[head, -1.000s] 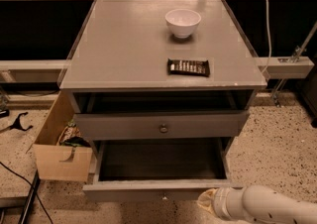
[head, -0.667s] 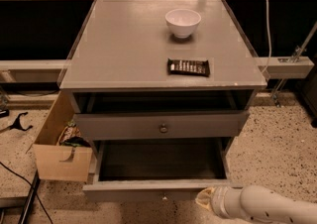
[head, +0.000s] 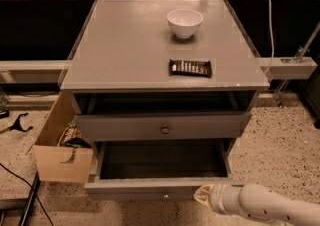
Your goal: Close middle drawer
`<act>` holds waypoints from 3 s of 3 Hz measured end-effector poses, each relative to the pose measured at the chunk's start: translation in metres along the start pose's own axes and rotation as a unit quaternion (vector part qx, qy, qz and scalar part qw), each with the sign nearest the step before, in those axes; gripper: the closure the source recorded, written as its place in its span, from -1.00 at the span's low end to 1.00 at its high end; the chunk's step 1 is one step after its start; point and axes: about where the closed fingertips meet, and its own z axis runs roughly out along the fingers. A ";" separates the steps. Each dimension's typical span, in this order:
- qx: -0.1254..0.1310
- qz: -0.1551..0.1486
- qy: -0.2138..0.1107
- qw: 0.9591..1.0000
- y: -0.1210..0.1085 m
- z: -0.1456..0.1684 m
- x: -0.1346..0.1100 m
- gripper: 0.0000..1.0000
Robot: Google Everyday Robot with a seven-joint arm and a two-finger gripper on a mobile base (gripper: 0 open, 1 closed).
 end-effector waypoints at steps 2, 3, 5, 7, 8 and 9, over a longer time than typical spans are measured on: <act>0.001 -0.012 -0.020 1.000 -0.016 0.021 -0.013 1.00; 0.007 -0.023 -0.034 0.999 -0.032 0.038 -0.026 1.00; 0.030 -0.031 -0.047 0.998 -0.046 0.047 -0.035 1.00; 0.058 -0.070 -0.076 0.993 -0.061 0.062 -0.055 1.00; 0.102 -0.097 -0.099 0.985 -0.084 0.069 -0.068 1.00; 0.128 -0.108 -0.111 0.980 -0.098 0.073 -0.074 1.00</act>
Offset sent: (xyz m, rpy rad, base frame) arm 0.0464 0.0215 -0.0064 0.0391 -0.0557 0.0352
